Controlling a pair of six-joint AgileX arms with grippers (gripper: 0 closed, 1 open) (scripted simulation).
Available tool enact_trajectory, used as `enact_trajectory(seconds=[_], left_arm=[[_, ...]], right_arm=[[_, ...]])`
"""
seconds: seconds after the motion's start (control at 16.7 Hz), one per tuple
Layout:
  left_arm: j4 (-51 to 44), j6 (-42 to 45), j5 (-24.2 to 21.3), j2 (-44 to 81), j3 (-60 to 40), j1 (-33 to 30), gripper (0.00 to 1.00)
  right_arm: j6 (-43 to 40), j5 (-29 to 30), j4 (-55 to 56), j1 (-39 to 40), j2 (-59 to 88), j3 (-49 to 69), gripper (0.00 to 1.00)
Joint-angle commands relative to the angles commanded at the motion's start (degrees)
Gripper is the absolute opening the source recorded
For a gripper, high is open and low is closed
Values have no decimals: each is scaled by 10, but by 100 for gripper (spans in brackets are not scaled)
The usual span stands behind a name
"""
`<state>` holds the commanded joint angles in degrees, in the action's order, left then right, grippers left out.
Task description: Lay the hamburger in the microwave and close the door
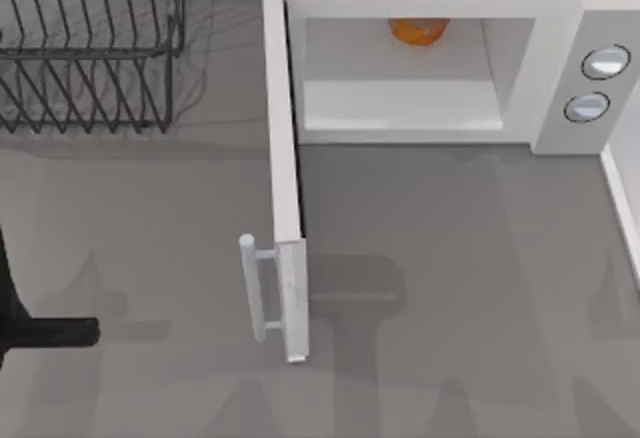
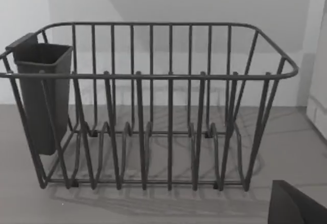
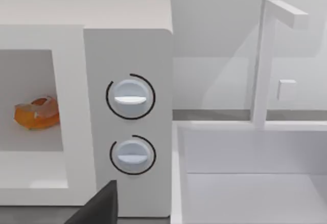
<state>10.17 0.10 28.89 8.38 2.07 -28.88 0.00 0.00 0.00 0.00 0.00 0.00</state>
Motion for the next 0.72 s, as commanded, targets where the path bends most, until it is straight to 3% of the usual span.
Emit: enact_trajectory(seconds=[0.42,0.72], left_arm=[[18,0,11,12,3,-11,0],[137,1,-5,108,23,7,0]], right_arm=[[0,0,0,0,0,0,100],[0,0,0,0,0,0,100]])
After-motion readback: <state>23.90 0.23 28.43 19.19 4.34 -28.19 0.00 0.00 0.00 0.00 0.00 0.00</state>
